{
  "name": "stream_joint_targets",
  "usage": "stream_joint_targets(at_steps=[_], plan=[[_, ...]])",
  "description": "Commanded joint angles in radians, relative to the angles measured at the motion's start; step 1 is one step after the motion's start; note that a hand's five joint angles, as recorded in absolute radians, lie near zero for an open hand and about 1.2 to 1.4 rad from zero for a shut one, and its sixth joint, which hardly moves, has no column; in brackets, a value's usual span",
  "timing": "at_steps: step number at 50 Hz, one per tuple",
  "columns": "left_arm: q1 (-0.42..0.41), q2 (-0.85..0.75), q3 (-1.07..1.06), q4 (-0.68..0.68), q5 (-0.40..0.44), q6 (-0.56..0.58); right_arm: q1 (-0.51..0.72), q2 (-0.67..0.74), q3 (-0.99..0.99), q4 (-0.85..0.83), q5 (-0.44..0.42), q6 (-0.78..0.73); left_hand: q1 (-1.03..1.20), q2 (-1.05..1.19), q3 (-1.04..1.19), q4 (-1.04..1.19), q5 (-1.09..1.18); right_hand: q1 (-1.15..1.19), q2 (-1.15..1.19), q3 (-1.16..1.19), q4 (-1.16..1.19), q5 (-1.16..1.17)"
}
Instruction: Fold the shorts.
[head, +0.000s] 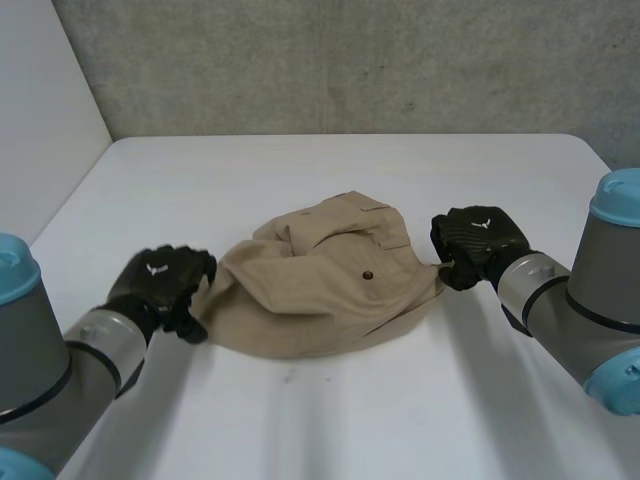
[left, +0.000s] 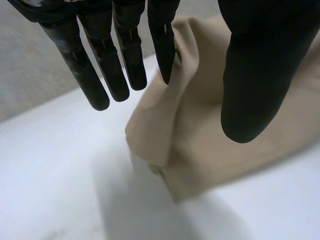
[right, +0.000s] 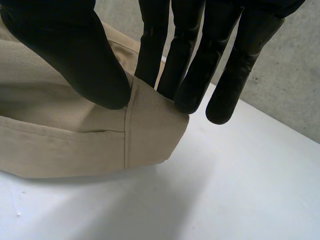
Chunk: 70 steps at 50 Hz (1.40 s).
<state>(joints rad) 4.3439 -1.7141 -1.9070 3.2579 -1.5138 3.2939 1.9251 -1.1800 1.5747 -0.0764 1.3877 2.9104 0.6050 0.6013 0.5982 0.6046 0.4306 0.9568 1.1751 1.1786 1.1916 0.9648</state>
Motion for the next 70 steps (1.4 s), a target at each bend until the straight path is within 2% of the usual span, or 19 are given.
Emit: stream_joint_targets(at_steps=[1,9,14,17,21,26,28,32,38,47,52,61,70], plan=[[-0.01,0.011,-0.02,-0.036,0.007,-0.016,0.002,0.002,0.005,0.0,-0.001,0.007,0.099,0.102,0.106,0.099,0.099,0.439,0.221,0.218,0.205,0.257],[0.002,0.042,-0.009,-0.03,0.0,-0.017,0.0,0.003,0.016,-0.005,-0.001,0.007,0.09,0.094,0.097,0.09,0.09,0.439,0.221,0.218,0.205,0.257],[0.081,0.197,0.012,0.022,0.009,-0.016,-0.003,0.002,0.025,-0.017,-0.001,0.007,0.058,0.061,0.065,0.058,0.058,0.439,0.221,0.218,0.205,0.257],[0.102,0.235,0.017,0.028,0.018,-0.014,-0.005,0.0,0.025,-0.017,-0.001,0.007,0.055,0.058,0.062,0.055,0.055,0.439,0.221,0.218,0.205,0.257],[0.082,0.275,0.005,0.011,0.084,-0.019,-0.005,0.0,0.025,-0.019,0.001,0.006,0.055,0.058,0.062,0.055,0.055,0.439,0.221,0.218,0.205,0.257],[-0.002,0.292,-0.049,-0.111,0.197,-0.033,-0.001,0.0,0.027,-0.023,0.001,0.006,0.061,0.064,0.067,0.061,0.06,0.439,0.221,0.218,0.205,0.257],[-0.012,0.284,-0.061,-0.148,0.208,-0.033,0.0,0.0,0.027,-0.023,0.001,0.006,0.066,0.07,0.073,0.067,0.066,0.439,0.221,0.218,0.205,0.257],[-0.03,0.237,-0.083,-0.199,0.202,-0.025,0.0,0.002,0.027,-0.025,0.001,0.006,0.075,0.079,0.082,0.076,0.075,0.439,0.221,0.218,0.205,0.257],[-0.026,0.139,-0.087,-0.184,0.184,-0.019,0.0,0.002,0.027,-0.025,0.001,0.006,0.072,0.076,0.079,0.073,0.072,0.439,0.221,0.218,0.205,0.257],[-0.015,-0.016,-0.049,-0.057,0.165,-0.016,0.002,0.003,0.03,-0.025,-0.003,0.004,-0.016,-0.012,-0.009,-0.015,-0.016,0.439,0.221,0.218,0.205,0.257],[-0.013,-0.065,-0.011,0.014,0.123,-0.007,0.002,0.003,0.034,-0.026,-0.004,0.004,-0.039,-0.035,-0.032,-0.039,-0.039,0.439,0.221,0.218,0.205,0.257],[-0.013,-0.174,0.043,0.06,0.035,0.102,0.0,0.002,0.042,-0.026,-0.007,0.001,-0.019,-0.015,-0.012,-0.018,-0.019,0.439,0.221,0.218,0.205,0.257],[0.007,-0.213,0.054,0.083,0.018,0.153,0.002,0.002,0.042,-0.034,-0.007,-0.003,-0.016,-0.012,-0.009,-0.015,-0.016,0.439,0.221,0.218,0.205,0.257]])
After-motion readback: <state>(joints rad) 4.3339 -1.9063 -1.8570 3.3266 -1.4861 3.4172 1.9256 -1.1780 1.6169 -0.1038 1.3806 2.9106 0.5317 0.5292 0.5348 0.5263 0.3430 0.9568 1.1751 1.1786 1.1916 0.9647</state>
